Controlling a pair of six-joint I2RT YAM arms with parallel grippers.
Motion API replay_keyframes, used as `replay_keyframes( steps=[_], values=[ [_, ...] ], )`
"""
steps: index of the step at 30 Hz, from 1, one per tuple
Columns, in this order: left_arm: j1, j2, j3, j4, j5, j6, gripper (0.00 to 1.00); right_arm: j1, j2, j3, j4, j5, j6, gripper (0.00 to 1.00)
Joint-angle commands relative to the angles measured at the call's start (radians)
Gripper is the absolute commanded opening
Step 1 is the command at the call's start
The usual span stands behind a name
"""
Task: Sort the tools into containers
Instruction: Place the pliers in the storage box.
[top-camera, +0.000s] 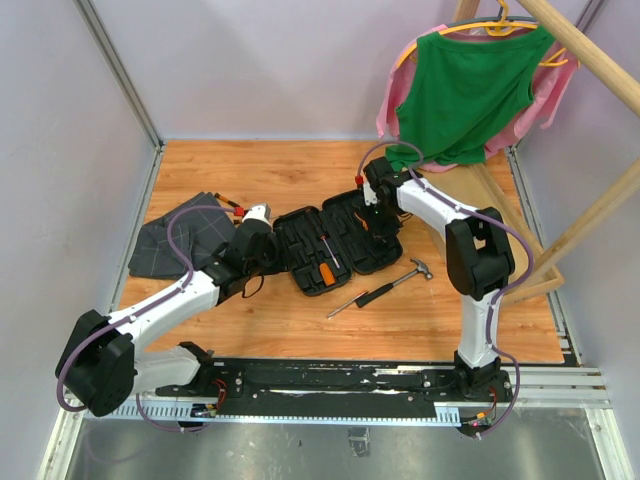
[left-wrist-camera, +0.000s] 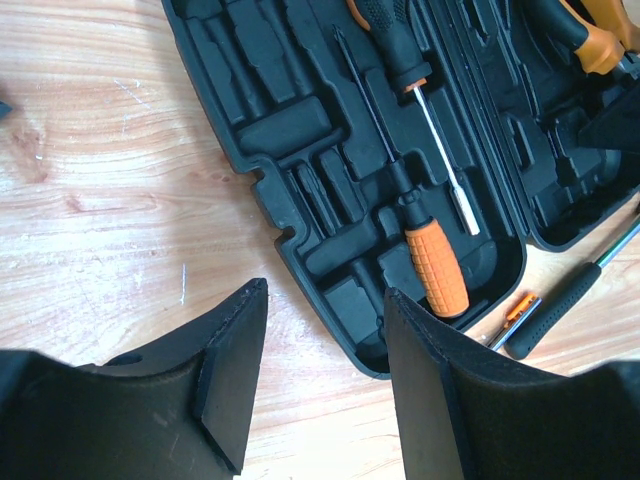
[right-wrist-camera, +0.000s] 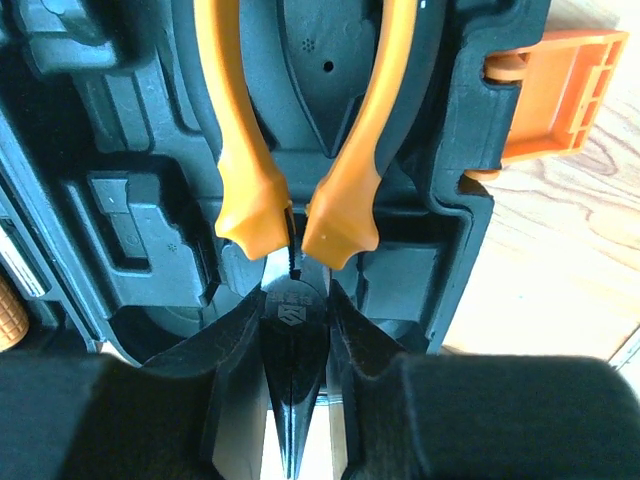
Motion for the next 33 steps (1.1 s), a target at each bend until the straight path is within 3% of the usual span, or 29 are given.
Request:
replay_keyframes(
  steps=[1, 10, 21, 33],
  values=[
    [0.008, 0.001, -0.008, 0.029, 0.008, -0.006, 0.54, -0.018, -0.016, 0.011, -0.052, 0.058, -0.003, 0.26],
    [0.008, -0.007, -0.01, 0.028, 0.005, -0.005, 0.54, -0.017, -0.043, 0.023, -0.067, 0.084, -0.004, 0.42],
    [0.008, -0.006, -0.007, 0.029, 0.005, -0.005, 0.54, -0.016, -0.161, -0.011, 0.033, 0.092, -0.035, 0.44],
    [0.008, -0.007, -0.006, 0.026, 0.009, -0.001, 0.54, -0.017, -0.09, 0.003, 0.143, 0.04, -0.076, 0.44]
  ],
)
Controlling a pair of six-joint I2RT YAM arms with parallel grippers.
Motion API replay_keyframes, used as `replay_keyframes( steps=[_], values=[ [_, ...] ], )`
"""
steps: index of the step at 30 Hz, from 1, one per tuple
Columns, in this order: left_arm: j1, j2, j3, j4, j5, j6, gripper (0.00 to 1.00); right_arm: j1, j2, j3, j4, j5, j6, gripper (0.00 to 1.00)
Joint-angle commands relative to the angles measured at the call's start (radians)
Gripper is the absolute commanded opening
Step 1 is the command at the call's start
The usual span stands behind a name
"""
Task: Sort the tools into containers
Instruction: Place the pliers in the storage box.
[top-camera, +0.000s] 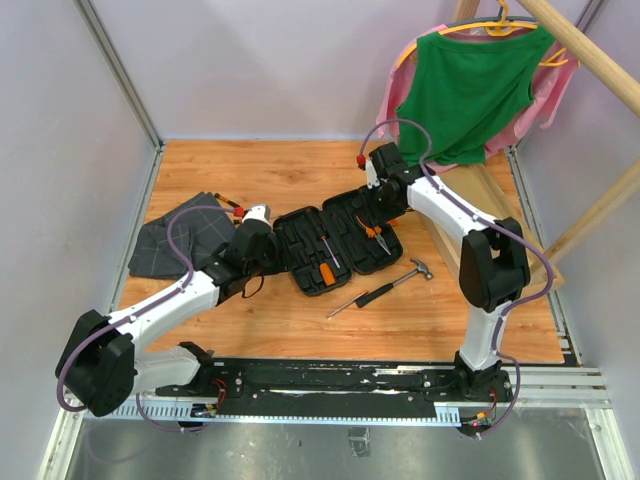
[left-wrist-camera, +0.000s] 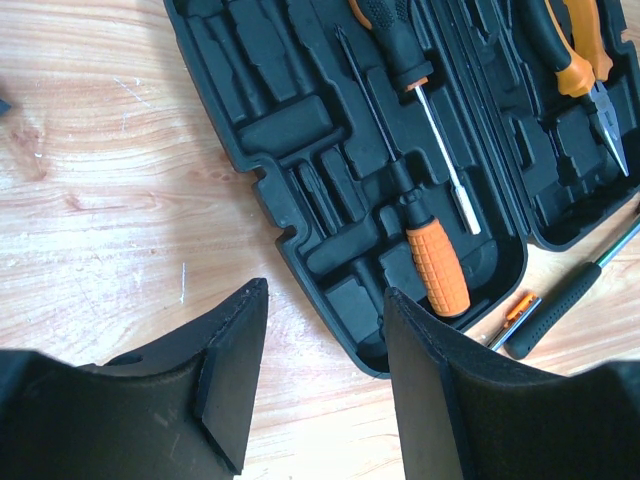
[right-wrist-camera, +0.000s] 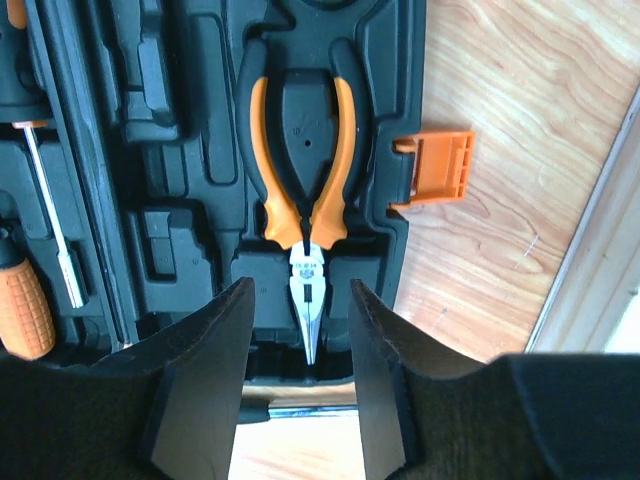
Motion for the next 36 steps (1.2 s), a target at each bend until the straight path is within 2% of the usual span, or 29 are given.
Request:
replay_keyframes(
  steps=[1, 9, 25, 36],
  values=[
    [0.008, -0.008, -0.002, 0.025, 0.011, 0.003, 0.54, -0.017, 0.048, 0.009, 0.052, -0.012, -0.028, 0.44],
    [0.008, -0.012, 0.002, 0.016, 0.002, 0.004, 0.56, -0.017, 0.118, 0.039, 0.054, -0.037, -0.044, 0.4],
    [0.007, -0.006, 0.012, 0.017, 0.011, 0.004, 0.55, -0.017, 0.159, 0.055, 0.052, -0.023, -0.049, 0.36],
    [0.008, 0.003, 0.018, 0.019, 0.012, 0.008, 0.55, -0.017, 0.208, 0.036, -0.034, 0.009, -0.023, 0.33]
  ],
)
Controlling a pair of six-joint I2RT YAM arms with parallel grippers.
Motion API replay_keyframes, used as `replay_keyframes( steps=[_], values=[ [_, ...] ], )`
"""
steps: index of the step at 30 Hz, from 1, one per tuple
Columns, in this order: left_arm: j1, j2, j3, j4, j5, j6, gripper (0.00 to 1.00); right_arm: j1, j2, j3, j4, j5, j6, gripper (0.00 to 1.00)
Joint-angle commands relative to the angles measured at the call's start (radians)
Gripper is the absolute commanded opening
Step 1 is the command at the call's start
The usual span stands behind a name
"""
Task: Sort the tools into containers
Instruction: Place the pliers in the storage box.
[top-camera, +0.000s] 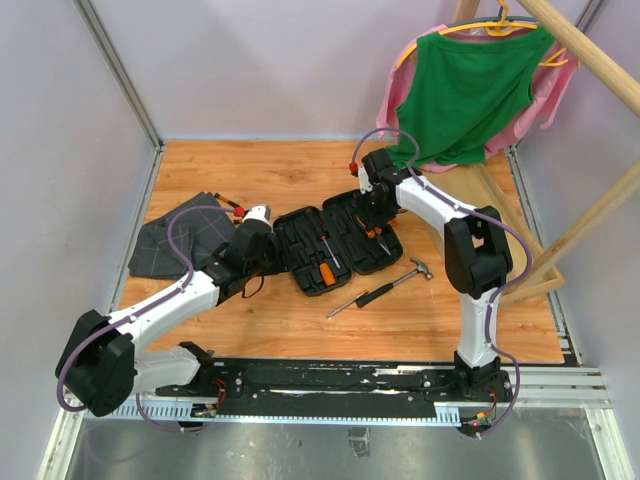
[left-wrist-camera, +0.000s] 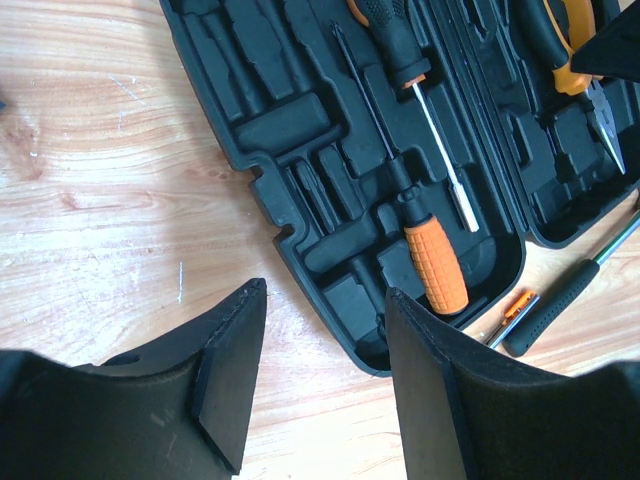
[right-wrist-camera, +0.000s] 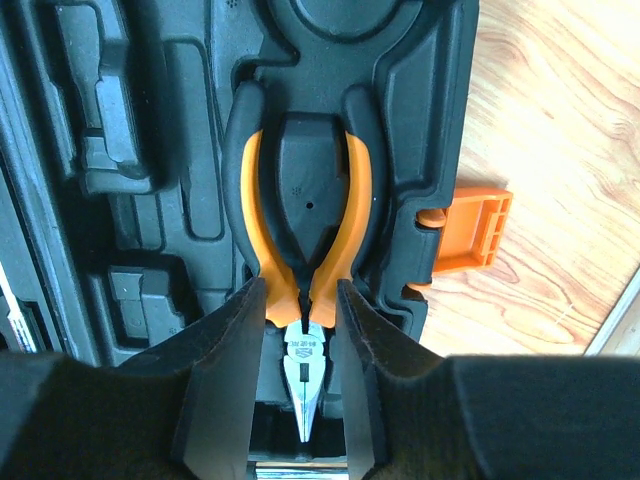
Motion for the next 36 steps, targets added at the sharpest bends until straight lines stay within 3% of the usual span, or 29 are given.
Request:
replay_keyframes(
  steps=[1, 23, 36],
  values=[
    [0.007, 0.005, 0.016, 0.02, 0.004, 0.008, 0.55, -0.016, 0.063, -0.008, -0.101, 0.039, 0.015, 0.33],
    [0.008, 0.036, 0.014, 0.036, 0.014, 0.011, 0.54, -0.015, 0.152, -0.131, -0.129, 0.082, 0.051, 0.25],
    [0.008, 0.027, 0.022, 0.028, 0.005, 0.011, 0.53, -0.014, -0.124, -0.139, 0.017, -0.055, 0.027, 0.35]
  ],
)
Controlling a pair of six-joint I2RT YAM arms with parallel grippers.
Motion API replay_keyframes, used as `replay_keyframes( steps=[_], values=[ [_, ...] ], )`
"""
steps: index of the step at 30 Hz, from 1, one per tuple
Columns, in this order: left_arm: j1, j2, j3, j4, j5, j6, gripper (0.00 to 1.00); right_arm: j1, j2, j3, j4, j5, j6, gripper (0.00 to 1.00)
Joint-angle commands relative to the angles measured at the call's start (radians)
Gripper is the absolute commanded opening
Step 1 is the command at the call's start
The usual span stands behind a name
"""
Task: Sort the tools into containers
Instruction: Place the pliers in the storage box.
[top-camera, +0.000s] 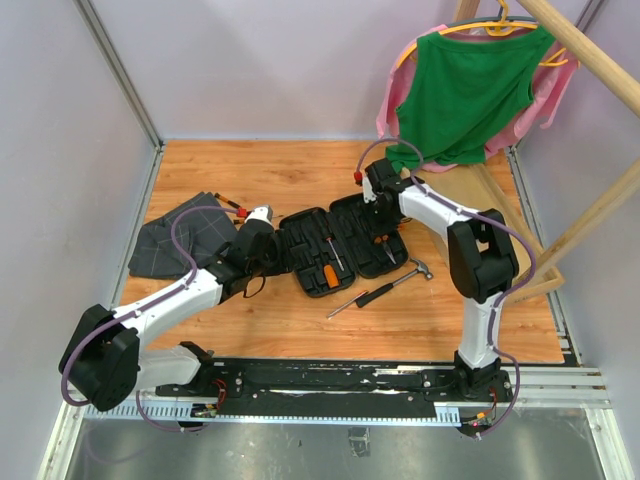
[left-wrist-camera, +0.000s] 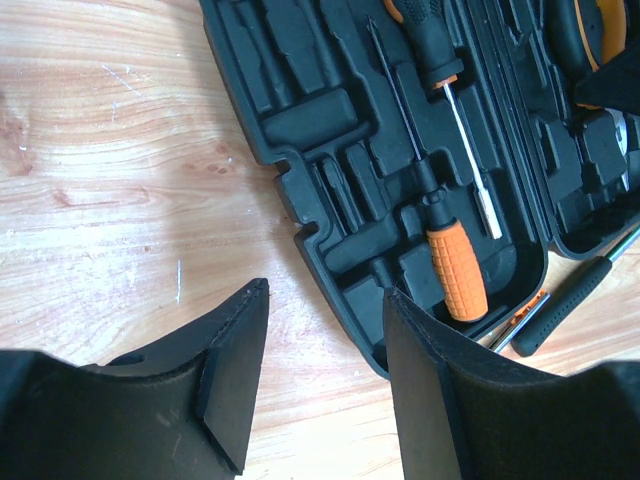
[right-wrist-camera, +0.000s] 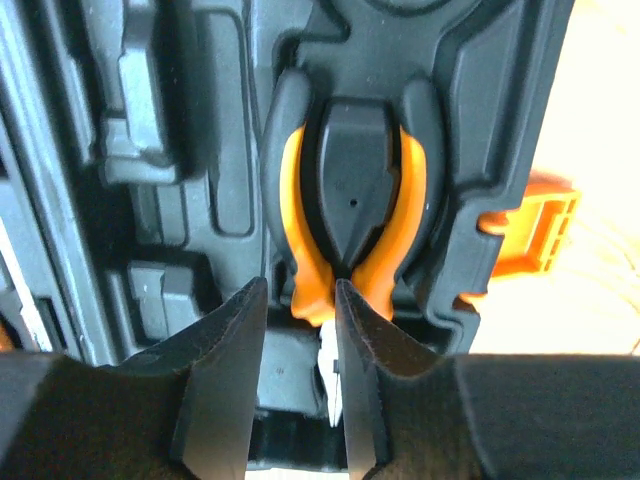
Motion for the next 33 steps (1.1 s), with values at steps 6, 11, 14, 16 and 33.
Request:
replay_keyframes(
  steps=[6, 11, 14, 16, 33],
  values=[
    [0.008, -0.019, 0.016, 0.013, -0.008, 0.009, 0.53, -0.014, -0.13, -0.019, 0.014, -0.006, -0.014, 0.4],
    [0.007, -0.021, 0.017, 0.011, -0.008, 0.011, 0.53, -0.014, -0.086, 0.016, 0.014, 0.002, -0.004, 0.27],
    [0.007, -0.021, 0.018, 0.01, -0.008, 0.011, 0.53, -0.014, -0.054, 0.042, 0.014, -0.027, -0.003, 0.19],
    [0.007, -0.021, 0.019, 0.009, -0.009, 0.012, 0.53, -0.013, -0.037, 0.057, 0.014, -0.051, -0.007, 0.19],
    [0.008, -0.011, 0.022, 0.011, -0.006, 0.011, 0.53, -0.006, 0.084, 0.077, -0.026, 0.033, -0.012, 0.13]
  ],
)
